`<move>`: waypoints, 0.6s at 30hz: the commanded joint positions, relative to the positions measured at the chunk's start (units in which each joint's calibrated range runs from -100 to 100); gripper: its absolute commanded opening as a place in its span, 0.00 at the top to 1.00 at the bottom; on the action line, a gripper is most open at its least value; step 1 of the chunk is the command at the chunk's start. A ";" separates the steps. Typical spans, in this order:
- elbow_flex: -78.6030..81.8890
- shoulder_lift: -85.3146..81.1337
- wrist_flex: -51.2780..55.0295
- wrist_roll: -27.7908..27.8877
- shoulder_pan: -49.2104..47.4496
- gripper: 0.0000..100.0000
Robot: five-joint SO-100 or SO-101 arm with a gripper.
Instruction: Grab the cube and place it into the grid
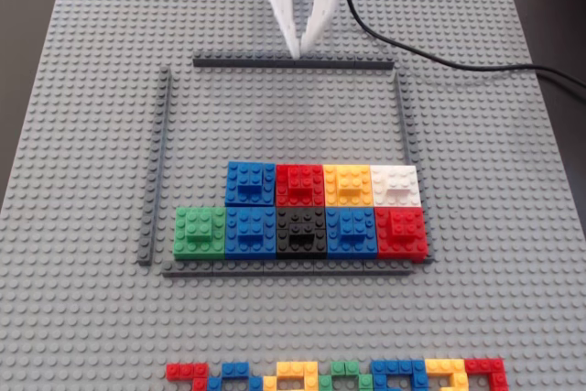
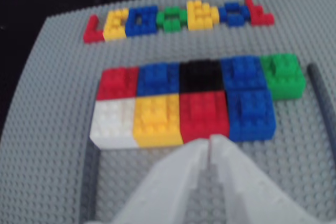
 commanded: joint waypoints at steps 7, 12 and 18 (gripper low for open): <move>8.37 -2.46 -2.47 1.03 0.07 1.00; 9.00 -2.46 -0.23 0.10 0.14 1.00; 9.00 -2.46 4.76 1.61 0.29 1.00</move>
